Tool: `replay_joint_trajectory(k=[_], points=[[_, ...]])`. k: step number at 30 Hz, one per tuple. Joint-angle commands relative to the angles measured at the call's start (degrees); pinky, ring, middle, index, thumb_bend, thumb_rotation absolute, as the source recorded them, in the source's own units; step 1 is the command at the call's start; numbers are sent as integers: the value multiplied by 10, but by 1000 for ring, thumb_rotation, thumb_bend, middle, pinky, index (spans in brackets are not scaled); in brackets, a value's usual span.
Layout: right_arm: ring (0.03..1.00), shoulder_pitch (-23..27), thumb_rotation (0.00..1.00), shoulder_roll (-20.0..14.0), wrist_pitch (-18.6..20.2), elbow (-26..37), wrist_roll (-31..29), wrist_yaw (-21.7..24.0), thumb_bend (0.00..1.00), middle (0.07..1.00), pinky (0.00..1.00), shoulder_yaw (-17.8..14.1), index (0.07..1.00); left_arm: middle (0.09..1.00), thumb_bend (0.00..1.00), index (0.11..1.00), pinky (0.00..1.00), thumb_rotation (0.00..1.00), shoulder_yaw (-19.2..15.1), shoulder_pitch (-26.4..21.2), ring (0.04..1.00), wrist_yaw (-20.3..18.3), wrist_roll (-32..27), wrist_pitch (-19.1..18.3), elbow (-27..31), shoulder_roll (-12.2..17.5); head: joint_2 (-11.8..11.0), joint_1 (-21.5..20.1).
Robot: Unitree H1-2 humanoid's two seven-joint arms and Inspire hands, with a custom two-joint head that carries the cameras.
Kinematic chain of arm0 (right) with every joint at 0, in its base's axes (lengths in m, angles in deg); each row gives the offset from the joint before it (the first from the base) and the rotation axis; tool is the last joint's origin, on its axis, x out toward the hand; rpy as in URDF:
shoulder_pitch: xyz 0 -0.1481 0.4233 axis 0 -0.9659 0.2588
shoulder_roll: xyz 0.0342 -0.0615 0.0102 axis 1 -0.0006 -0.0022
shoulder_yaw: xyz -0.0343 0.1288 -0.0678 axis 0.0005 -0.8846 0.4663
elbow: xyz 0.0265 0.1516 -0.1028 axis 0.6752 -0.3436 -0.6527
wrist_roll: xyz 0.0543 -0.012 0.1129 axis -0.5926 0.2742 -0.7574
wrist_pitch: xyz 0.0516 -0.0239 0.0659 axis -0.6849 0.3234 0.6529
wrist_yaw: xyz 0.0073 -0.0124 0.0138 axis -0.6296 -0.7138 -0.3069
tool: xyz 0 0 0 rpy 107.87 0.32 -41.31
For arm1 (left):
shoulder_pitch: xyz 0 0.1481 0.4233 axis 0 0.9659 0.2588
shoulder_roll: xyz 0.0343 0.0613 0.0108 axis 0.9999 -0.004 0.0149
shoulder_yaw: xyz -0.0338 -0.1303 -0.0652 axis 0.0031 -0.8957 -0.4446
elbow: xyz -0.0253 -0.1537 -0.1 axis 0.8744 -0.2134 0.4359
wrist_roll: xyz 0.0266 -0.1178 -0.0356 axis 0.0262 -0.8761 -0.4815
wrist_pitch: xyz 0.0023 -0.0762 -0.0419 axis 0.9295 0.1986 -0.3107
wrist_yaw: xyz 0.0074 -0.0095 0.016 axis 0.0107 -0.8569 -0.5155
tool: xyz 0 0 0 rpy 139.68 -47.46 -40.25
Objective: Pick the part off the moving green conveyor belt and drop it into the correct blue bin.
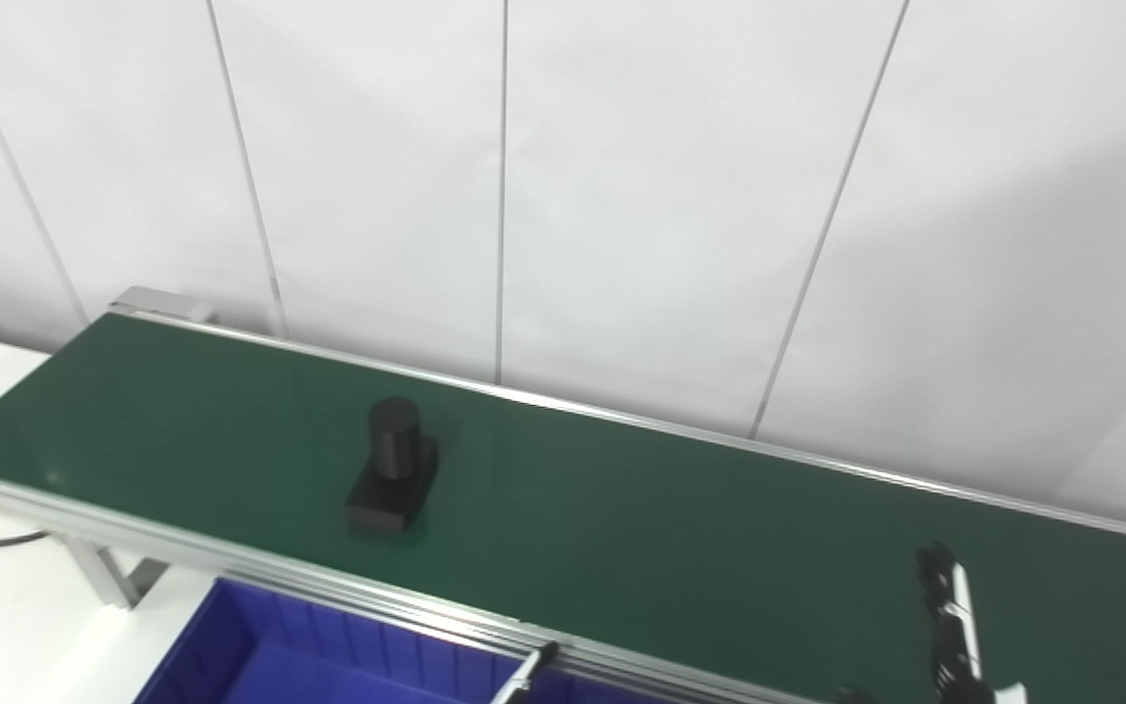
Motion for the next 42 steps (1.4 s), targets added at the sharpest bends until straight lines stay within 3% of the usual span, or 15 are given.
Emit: replay_joint_trajectory(k=[1,8,16,21,25,32,42], points=[[943,15,779,-4,5,14,12,-2,803,952,929,-2,987,1000,787,1000,998,899,-9,-5,1000,-4,-4,24,17,3,1,0],[938,48,737,-9,48,18,20,14,797,953,892,7,992,1000,799,1000,1000,933,-31,7,1000,-27,-13,24,36,2,22,-26],[957,93,754,-10,109,19,40,29,814,961,915,14,992,1000,796,1000,1000,976,-62,23,1000,-69,-33,24,60,-1,40,-38],[925,123,782,-12,151,15,57,41,832,959,843,22,996,1000,806,1000,1000,997,-83,43,1000,-90,-35,24,80,-2,46,-38],[925,148,755,-16,165,-2,52,52,837,967,828,31,1000,1000,852,1000,1000,1000,-103,60,1000,-112,-44,24,97,-5,53,-39],[937,180,701,-18,184,-27,51,62,844,968,855,43,1000,1000,767,1000,1000,1000,-148,87,1000,-165,-70,24,116,-29,61,-38],[937,230,746,-23,208,-77,91,58,867,964,870,66,1000,1000,817,1000,1000,1000,-216,137,1000,-244,-90,24,151,-64,63,-37]])
